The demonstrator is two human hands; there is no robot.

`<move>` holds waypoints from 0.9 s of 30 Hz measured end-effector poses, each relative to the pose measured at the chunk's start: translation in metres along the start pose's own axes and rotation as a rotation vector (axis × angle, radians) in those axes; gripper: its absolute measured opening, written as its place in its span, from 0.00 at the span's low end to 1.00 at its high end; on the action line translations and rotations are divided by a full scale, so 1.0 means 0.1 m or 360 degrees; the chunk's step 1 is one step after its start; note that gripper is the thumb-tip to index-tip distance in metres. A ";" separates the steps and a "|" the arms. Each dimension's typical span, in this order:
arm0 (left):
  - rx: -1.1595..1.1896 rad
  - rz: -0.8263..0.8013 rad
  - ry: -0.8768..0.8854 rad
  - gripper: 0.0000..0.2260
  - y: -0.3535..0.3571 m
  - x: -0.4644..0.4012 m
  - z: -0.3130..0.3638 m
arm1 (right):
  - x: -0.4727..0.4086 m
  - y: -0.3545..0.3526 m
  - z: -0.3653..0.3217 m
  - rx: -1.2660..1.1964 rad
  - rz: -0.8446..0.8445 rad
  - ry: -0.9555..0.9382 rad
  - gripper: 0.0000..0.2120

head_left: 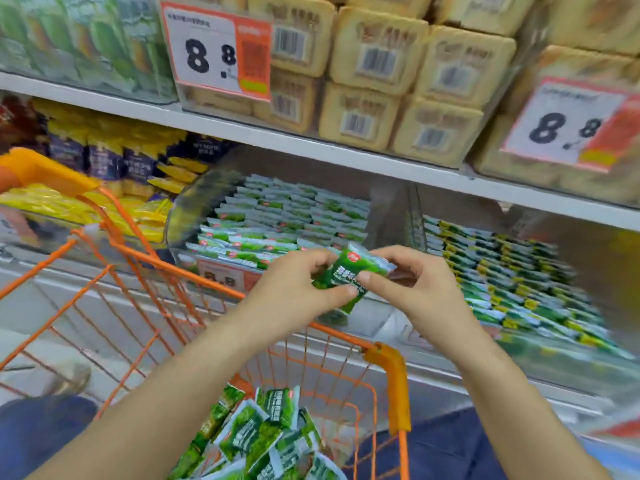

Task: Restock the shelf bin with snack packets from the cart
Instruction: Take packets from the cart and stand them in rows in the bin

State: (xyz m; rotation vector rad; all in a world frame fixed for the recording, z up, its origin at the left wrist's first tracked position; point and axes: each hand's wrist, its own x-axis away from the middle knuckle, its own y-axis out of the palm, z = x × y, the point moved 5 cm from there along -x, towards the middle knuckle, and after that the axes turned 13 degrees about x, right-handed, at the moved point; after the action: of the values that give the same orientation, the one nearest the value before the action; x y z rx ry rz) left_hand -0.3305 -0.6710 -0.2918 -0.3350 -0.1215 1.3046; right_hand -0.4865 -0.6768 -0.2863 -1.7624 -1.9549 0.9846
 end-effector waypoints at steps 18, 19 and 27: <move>0.0425 0.0279 -0.0556 0.16 0.43 -2.13 -0.34 | -0.98 -0.42 0.98 -0.0035 0.0188 0.0422 0.11; 0.0563 0.0296 -0.0513 0.15 0.45 -2.20 -0.35 | -0.98 -0.42 1.03 -0.0039 0.0158 0.0414 0.10; -0.0086 0.0466 -0.0222 0.14 0.42 -2.55 -0.56 | -1.01 -0.38 1.07 0.0189 0.0025 0.0422 0.17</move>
State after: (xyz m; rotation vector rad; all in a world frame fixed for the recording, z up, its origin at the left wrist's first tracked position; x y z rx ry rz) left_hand -0.4210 -0.9157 -0.3326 -0.3155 -0.2322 1.6174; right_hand -0.5663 -0.8028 -0.3165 -1.7445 -1.6876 0.8070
